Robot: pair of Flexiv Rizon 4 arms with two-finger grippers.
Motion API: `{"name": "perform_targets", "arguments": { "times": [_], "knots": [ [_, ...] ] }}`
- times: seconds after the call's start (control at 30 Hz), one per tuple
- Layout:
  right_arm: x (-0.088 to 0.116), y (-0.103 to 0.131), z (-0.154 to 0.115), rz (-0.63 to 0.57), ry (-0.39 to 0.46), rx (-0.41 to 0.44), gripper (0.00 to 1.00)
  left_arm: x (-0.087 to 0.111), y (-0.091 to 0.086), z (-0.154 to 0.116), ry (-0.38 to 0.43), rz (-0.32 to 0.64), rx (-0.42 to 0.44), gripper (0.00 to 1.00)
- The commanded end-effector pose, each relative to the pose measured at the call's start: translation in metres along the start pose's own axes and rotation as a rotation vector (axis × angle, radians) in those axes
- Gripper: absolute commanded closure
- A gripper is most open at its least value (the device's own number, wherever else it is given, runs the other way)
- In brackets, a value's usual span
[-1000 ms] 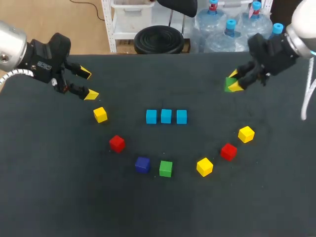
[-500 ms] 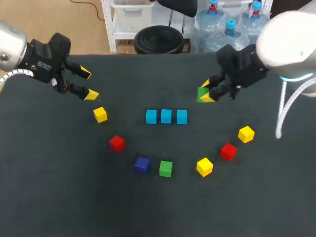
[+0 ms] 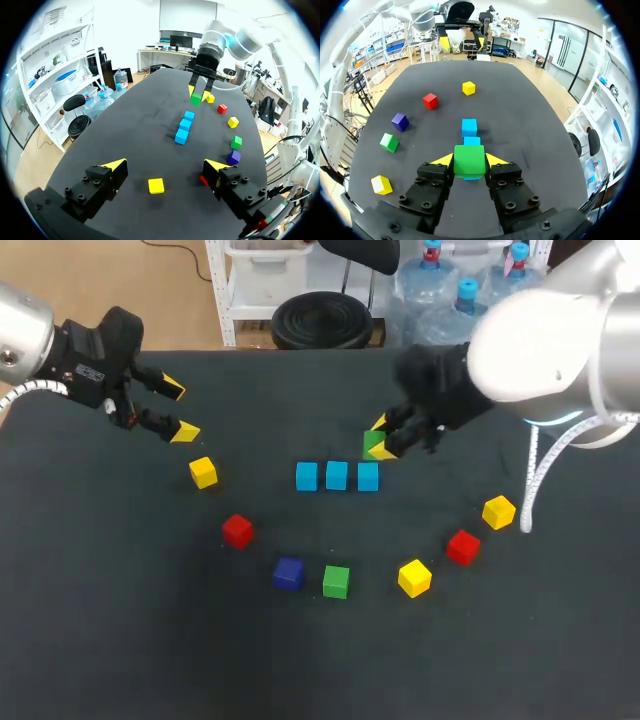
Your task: Place the blue cubes, place green cubes on the blue cubes, place the yellow cubes on the green cubes, then place the red cubes on the yellow cubes, and place purple cube on the red cubes.
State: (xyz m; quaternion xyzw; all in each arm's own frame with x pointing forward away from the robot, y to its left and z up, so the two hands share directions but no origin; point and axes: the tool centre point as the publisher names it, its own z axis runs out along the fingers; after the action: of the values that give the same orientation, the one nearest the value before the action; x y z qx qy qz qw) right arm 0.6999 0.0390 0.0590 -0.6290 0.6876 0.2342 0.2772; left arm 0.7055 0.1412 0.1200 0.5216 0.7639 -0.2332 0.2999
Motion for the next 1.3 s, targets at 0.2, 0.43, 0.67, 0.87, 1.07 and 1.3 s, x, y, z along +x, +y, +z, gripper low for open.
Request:
{"name": "perform_targets", "arguments": {
  "times": [0.2,0.43,0.67,0.87,1.07,1.3],
  "knots": [
    [-0.005,-0.001,0.024,0.002,0.034,-0.025,1.0,0.002,0.0,0.0,-0.007,0.003,-0.001,0.0],
    [-0.007,0.002,0.036,0.005,0.052,-0.031,1.0,0.002,0.0,0.0,-0.007,0.003,-0.001,0.0],
    [-0.007,0.004,0.041,0.007,0.066,-0.027,1.0,0.002,0.0,0.0,-0.007,0.003,-0.001,0.0],
    [-0.004,0.002,0.041,0.007,0.084,-0.016,1.0,0.002,0.0,0.0,-0.007,0.003,-0.001,0.0],
    [-0.002,0.001,0.041,0.011,0.087,-0.015,1.0,0.002,0.0,0.0,-0.007,0.003,-0.001,0.0],
    [0.001,-0.001,0.041,0.019,0.09,-0.014,1.0,0.002,0.0,0.0,-0.007,0.003,-0.001,0.0]
  ]
}}
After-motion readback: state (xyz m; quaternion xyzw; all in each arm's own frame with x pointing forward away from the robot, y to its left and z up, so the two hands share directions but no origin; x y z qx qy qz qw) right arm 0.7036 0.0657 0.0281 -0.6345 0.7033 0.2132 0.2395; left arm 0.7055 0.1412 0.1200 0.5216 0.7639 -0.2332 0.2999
